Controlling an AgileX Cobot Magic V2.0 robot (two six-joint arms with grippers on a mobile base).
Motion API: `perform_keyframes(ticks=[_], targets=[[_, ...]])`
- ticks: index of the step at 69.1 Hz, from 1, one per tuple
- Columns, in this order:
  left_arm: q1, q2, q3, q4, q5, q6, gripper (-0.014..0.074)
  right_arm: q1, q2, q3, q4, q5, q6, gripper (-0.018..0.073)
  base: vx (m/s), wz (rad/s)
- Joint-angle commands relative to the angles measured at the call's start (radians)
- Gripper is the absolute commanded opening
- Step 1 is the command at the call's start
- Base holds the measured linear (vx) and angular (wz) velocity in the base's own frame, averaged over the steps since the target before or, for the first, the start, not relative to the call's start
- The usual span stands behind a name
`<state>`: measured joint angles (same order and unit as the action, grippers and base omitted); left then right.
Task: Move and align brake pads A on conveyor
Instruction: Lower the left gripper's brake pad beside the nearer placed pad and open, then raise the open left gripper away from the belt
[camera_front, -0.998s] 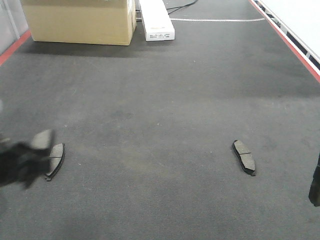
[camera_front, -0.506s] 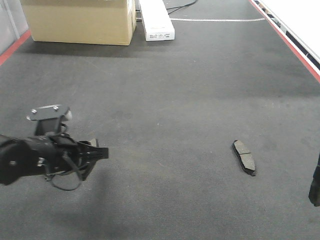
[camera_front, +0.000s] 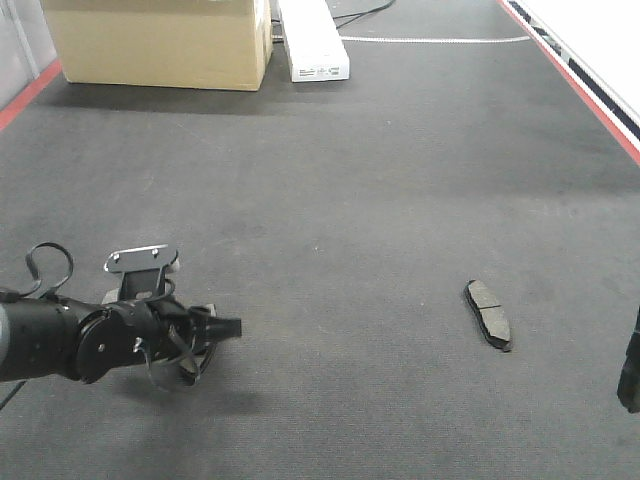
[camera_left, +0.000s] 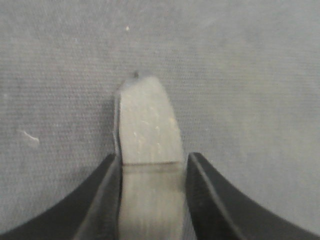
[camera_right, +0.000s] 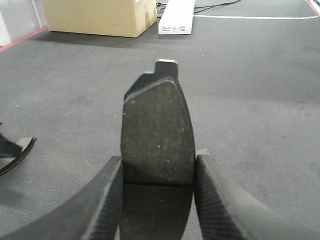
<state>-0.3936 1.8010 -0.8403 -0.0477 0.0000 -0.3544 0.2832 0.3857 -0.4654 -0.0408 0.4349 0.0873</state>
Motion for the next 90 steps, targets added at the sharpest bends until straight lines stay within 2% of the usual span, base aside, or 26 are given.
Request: perform_keyframes(ticks=[1,14,30,63,75,90], targets=[[-0.004,-0.014,-0.024,-0.007,-0.069,-0.004,0.0369,-0.003,0.005,-0.028,-0.009,-0.102,-0.008,-0.0004,0.0,0.0],[-0.004,-0.057,-0.024,-0.006,-0.021,-0.003,0.0446,-0.003,0.005,-0.028,-0.009,-0.102,-0.008,-0.0004,0.0,0.0],[-0.004,-0.263,-0.023,0.058,0.087,0.007,0.0449,-0.003,0.005,-0.028,-0.009,-0.102,-0.008,-0.0004,0.0,0.0],[-0.004,-0.851,-0.021,0.231,0.559,0.007,0.0449,-0.003,0.005,-0.028,-0.009,-0.102,-0.008,-0.0004,0.0,0.0],[-0.004,-1.078,0.037,0.238,0.601,0.051,0.0449,-0.003,0.005,-0.028,-0.009,-0.102,-0.008,-0.0004,0.0,0.0],[-0.004,-1.318,0.188,0.236,0.599,0.053,0.0449,-0.003,0.005,-0.028,-0.009,-0.102,-0.008,-0.0004,0.0,0.0]])
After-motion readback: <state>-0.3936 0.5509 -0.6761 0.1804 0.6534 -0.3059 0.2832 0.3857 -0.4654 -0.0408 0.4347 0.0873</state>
